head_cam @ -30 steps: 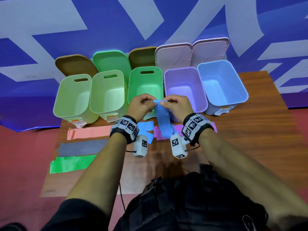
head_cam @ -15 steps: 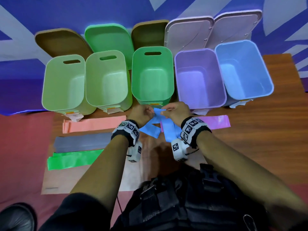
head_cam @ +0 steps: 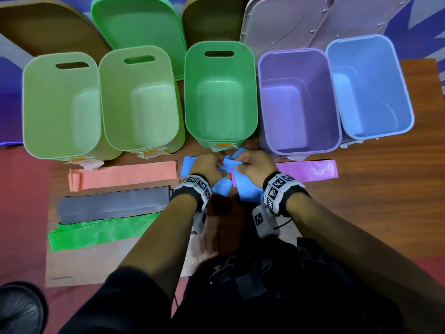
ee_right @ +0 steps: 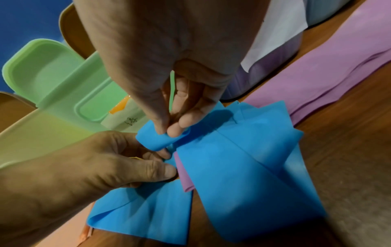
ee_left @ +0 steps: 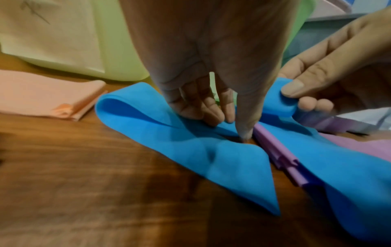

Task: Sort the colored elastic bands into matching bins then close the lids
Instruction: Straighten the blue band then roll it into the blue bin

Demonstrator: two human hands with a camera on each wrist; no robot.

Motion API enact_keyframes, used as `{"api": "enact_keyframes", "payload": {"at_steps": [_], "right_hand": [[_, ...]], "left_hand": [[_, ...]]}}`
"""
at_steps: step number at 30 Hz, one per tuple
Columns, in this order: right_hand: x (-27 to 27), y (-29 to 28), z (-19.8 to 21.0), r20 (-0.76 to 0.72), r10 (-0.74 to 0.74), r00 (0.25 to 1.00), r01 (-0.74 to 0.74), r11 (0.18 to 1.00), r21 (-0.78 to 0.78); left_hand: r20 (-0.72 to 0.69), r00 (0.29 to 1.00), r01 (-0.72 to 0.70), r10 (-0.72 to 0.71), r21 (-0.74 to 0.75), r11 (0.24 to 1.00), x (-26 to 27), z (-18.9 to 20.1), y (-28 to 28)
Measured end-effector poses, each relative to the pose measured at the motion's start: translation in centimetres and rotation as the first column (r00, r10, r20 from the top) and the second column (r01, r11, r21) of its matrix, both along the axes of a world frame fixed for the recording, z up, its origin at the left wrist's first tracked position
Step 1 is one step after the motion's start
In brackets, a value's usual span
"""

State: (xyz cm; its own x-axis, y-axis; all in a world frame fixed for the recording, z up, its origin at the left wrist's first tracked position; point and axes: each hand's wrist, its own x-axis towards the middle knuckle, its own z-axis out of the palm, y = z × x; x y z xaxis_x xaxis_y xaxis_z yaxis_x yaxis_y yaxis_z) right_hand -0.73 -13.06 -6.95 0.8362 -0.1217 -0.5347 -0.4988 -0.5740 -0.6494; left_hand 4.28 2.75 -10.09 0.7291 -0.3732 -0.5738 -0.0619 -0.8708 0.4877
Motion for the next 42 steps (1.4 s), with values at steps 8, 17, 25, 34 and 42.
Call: {"api": "enact_keyframes", "payload": {"at_steps": [8,17,25,34,42], "right_hand": [[-0.4,-0.3,-0.6,-0.026,-0.058,0.998,0.059,0.997,0.046],[-0.7,-0.1,0.1,0.038,-0.029,0.999,0.027,0.999,0.032],[-0.7,1.0,1.9,0.126,0.058,0.990,-0.067,0.995,0.070],[-0.4,-0.1,6.7,0.237,-0.142,0.961,0.093,0.974,0.205],[-0.7,-2.1,11.9,0.337,-0.329,0.882,0.195,0.906,0.374]], "left_hand": [[0.039,0.998,-0.056,0.056,-0.003,0.998,-0.3,-0.8,-0.2],[-0.016,0.997,-0.080,0.079,-0.103,0.991,0.2,0.2,0.4],[-0.011,0.997,-0.075,0.074,-0.213,0.974,-0.4,2.6,1.1],[-0.012,0.970,-0.223,0.241,-0.425,0.877,-1.2,6.9,0.2],[-0.216,0.899,-0.429,0.381,-0.611,0.665,-1.8,11.3,-1.5]]}}
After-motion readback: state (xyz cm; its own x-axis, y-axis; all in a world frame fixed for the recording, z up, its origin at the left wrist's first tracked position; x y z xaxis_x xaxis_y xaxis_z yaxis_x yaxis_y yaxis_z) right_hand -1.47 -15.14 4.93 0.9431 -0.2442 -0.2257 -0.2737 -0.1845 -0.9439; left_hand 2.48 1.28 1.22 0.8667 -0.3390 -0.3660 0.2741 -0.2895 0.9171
